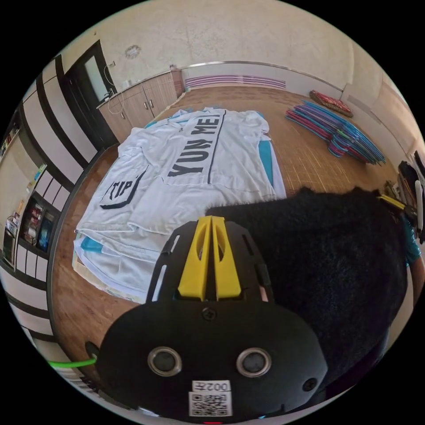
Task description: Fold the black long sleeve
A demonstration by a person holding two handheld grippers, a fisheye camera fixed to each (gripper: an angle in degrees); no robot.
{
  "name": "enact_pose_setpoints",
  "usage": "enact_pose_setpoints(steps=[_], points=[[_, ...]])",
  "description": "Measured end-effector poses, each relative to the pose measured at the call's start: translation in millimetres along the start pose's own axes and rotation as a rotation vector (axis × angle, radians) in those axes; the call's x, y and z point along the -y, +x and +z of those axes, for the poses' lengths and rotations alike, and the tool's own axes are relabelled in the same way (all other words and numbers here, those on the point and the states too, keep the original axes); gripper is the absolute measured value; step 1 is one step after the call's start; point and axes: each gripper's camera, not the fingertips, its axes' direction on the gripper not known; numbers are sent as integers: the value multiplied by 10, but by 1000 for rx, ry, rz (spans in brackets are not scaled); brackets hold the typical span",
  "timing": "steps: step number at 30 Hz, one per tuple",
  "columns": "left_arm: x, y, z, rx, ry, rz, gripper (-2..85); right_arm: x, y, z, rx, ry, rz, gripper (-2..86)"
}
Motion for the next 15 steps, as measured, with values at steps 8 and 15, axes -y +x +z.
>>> enact_pose_setpoints(steps=[8,15], points=[[107,-186,-8,-162,-3,-11,35,133,207,44,108,-10,89,94],[128,-352,156,-243,-36,-80,45,180,359,188,261,-41,170,78]])
